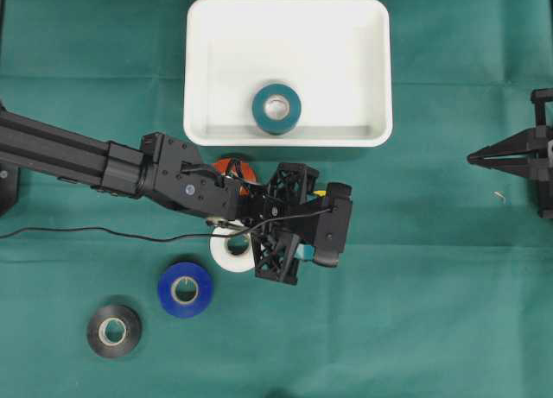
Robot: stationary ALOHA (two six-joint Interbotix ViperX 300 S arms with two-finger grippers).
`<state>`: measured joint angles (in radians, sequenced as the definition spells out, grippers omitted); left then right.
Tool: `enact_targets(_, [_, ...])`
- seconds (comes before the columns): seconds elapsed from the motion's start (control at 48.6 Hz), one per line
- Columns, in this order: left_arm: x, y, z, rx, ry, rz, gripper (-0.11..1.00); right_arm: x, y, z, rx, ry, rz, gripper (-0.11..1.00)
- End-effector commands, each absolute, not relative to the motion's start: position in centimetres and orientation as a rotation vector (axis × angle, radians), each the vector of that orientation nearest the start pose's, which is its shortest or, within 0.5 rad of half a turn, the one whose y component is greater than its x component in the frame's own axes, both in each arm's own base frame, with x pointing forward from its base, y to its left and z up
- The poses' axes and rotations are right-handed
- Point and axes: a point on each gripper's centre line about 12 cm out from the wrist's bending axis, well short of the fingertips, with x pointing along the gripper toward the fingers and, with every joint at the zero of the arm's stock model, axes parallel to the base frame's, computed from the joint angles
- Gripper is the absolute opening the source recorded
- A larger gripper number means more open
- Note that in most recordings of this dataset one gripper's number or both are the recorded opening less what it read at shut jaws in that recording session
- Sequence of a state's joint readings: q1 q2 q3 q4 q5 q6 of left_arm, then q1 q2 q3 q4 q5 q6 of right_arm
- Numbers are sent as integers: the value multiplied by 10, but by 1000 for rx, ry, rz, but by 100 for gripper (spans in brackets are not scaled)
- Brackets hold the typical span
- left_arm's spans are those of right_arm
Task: Put the tape into the white case with the left arm.
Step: 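Carry the yellow roll into the tray and release it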
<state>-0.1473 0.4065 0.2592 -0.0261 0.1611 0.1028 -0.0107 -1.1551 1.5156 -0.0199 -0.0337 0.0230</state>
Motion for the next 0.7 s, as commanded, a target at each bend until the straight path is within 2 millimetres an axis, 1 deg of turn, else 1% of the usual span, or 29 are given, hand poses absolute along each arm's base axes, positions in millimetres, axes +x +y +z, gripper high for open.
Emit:
enact_targets(0.0, [488,-76,154,131,723,-179,27,144,-1,163,5,311,-10,-9])
enact_targets(0.021, [487,-76,160,131,717,-179,27,144,-1,163,5,311,-10,-9])
enact_targets(0.103, [483,-75,175,131,707,-180,27,144,-1,163,5,313,-10,-9])
enact_targets(0.268, [477,-72,196,132,706,-178,27,144,-1,163,5,311,-10,-9])
enact_targets(0.432, [475,-59,204,129,708,-156,27,144,-1,163,5,311,-10,-9])
enact_targets(0.577, [478,-38,203,147,710,-126,27,144,-1,163,5,311,-10,-9])
enact_targets(0.68, [480,-19,200,167,713,-100,27,144,-1,163,5,311,-10,-9])
